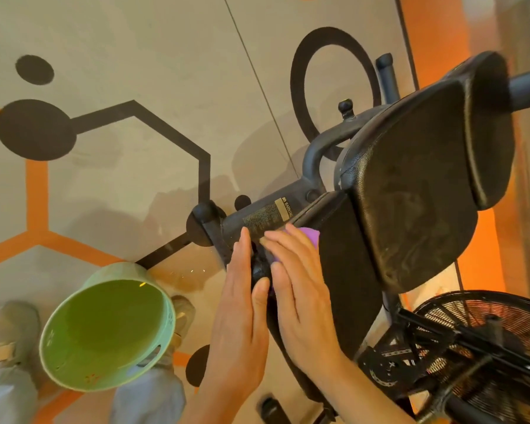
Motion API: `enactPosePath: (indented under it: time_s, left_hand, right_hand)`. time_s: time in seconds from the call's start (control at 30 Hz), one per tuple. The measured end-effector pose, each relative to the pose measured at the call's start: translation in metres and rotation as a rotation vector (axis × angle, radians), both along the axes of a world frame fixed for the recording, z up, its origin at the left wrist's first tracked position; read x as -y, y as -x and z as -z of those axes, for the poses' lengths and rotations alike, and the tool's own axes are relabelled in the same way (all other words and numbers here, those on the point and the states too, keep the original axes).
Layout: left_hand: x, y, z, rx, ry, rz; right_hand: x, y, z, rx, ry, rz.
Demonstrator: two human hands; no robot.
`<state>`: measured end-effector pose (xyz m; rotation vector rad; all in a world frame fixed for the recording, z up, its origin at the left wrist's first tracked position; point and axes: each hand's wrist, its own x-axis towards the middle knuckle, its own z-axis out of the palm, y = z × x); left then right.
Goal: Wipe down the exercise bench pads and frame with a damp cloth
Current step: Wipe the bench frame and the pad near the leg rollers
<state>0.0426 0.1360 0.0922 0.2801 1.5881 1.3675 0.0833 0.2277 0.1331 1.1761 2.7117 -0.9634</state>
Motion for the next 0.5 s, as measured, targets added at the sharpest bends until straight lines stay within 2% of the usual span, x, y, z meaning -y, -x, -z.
enactPosePath:
  time_s: [0.03, 0.1, 0.17, 0.23, 0.3, 0.37, 0.43, 0.47, 0.5]
  left_hand:
    - [0.0, 0.0, 0.001, -0.001, 0.004, 0.0]
    - [0.0, 0.001, 0.001, 0.013, 0.013, 0.013]
    - [-0.001, 0.002, 0.0, 0.016, 0.033, 0.029]
    - [-0.001, 0.002, -0.001, 0.013, 0.026, 0.032]
    - [0.0, 0.001, 0.0, 0.005, -0.006, 0.008]
    - [0.001, 0.0, 0.002, -0.016, -0.026, -0.005]
    - [0.002, 0.002, 0.002, -0.017, -0.026, 0.009]
    - [0.002, 0.003, 0.001, -0.007, -0.022, 0.022]
    - [0.002, 0.005, 0.001, 0.003, -0.024, 0.036]
  right_hand:
    - [-0.007, -0.006, 0.0, -0.015, 0.033, -0.075]
    - [-0.051, -0.009, 0.008, 0.038, -0.028, -0.109]
    - [-0.1, -0.003, 0.016, 0.064, -0.075, 0.1]
    - [-0.09, 0.004, 0.021, 0.066, -0.121, 0.281]
    - [-0.034, 0.006, 0.014, 0.036, -0.105, 0.183]
    - [0.01, 0.0, -0.002, -0.015, 0.05, -0.031]
    - [-0.011, -0.008, -0.005, 0.031, 0.066, -0.21]
    - [-0.035, -0.008, -0.002, 0.058, 0.016, -0.217]
    - [-0.058, -0.008, 0.004, 0.073, -0.036, -0.121]
